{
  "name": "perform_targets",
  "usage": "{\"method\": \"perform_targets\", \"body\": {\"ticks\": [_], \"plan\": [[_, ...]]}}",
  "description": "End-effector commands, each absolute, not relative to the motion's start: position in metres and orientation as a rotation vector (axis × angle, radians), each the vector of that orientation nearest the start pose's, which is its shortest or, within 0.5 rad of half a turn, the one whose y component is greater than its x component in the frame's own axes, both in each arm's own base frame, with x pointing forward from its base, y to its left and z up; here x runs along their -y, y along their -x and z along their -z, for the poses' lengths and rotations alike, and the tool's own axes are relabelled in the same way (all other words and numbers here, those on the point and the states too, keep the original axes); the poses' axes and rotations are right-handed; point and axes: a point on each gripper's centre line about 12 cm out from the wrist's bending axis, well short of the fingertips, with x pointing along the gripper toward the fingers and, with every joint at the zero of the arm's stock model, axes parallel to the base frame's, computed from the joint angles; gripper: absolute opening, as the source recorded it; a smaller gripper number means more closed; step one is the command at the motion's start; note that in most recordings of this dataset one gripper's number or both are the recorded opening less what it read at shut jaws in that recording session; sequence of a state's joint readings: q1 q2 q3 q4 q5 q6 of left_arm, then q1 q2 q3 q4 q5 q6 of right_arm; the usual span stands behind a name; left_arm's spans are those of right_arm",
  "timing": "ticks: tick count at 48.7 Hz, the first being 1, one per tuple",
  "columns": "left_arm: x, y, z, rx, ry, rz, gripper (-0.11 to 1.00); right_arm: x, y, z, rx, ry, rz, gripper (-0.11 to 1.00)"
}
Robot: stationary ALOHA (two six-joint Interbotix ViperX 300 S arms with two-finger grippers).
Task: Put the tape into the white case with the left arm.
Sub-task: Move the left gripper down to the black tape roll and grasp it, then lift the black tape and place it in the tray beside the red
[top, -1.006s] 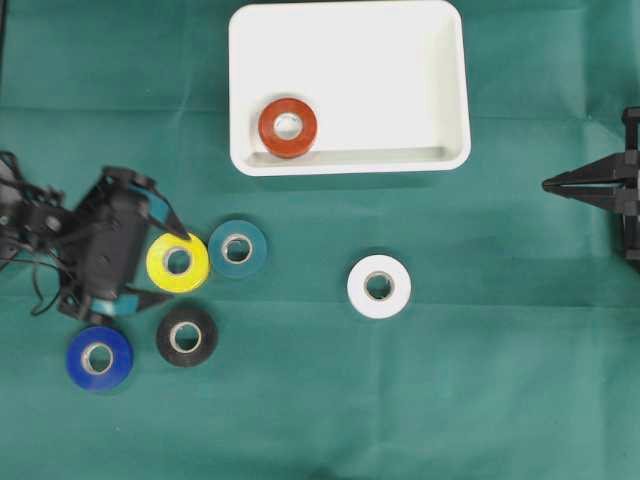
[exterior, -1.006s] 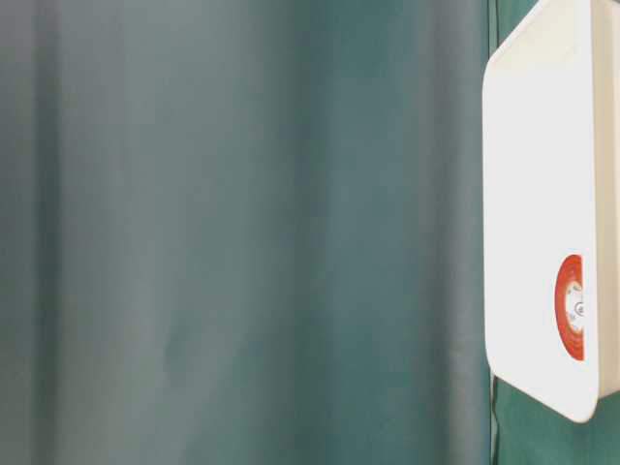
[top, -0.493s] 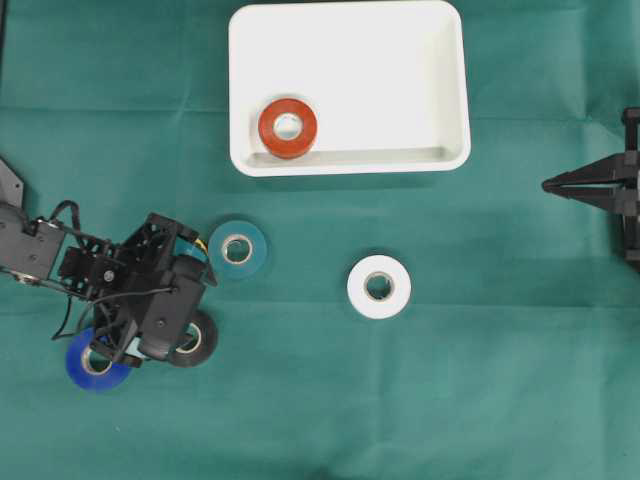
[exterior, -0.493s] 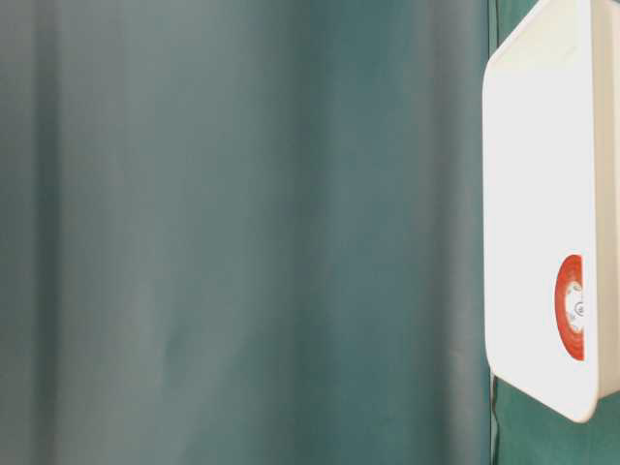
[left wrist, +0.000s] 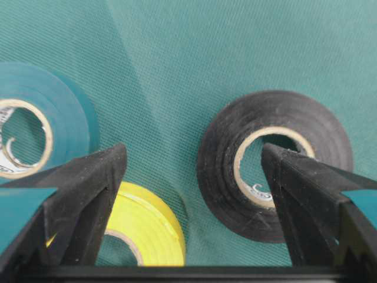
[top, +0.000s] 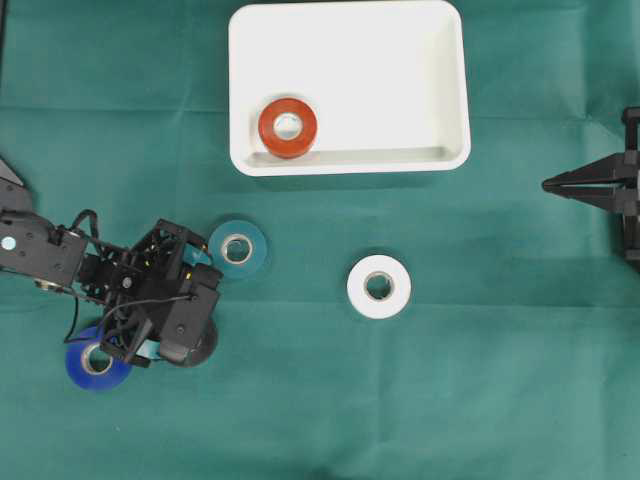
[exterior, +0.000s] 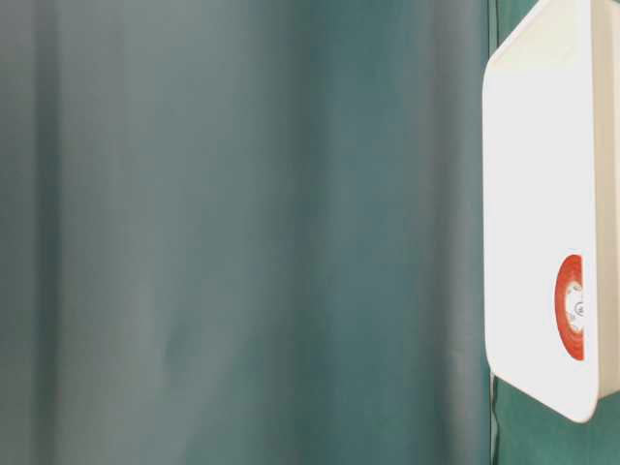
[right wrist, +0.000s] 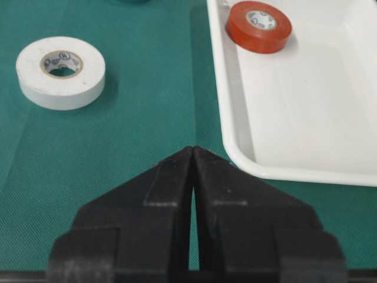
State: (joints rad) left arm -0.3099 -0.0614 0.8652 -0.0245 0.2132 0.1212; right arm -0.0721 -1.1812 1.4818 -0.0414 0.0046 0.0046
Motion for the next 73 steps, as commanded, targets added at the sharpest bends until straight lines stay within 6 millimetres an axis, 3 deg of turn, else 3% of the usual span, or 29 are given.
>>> {"method": "perform_targets", "body": {"ticks": [1,14,24,28,35,37,51,64,73], "plan": [[0.099,-0.303,-0.115,-0.982,-0.241,0.339,0.98,0.011,-0.146,-0.176,-0.294,0.024,0.069,-0.09],[0.1,-0.305,-0.105,-1.009,-0.244,0.339,0.96,0.011,-0.146,-0.176,-0.294,0.025,0.069,-0.09],[0.1,-0.306,-0.107,-1.004,-0.247,0.341,0.86,0.011,-0.146,-0.176,-0.294,0.025,0.069,-0.09],[0.101,-0.305,-0.106,-1.013,-0.247,0.343,0.72,0.011,-0.146,-0.176,-0.293,0.026,0.069,-0.09],[0.106,-0.305,-0.11,-1.003,-0.254,0.355,0.3,0.011,-0.146,-0.177,-0.293,0.026,0.069,-0.09],[0.106,-0.306,-0.112,-0.995,-0.252,0.356,0.23,0.011,-0.146,-0.177,-0.293,0.026,0.069,-0.09],[0.107,-0.306,-0.126,-0.974,-0.249,0.359,0.23,0.011,-0.146,-0.177,-0.291,0.024,0.069,-0.09],[0.108,-0.307,-0.166,-0.946,-0.245,0.364,0.23,0.011,-0.146,-0.176,-0.294,0.025,0.069,-0.09],[0.101,-0.307,-0.179,-0.915,-0.23,0.343,0.23,0.011,-0.146,-0.176,-0.294,0.024,0.069,-0.09]]}}
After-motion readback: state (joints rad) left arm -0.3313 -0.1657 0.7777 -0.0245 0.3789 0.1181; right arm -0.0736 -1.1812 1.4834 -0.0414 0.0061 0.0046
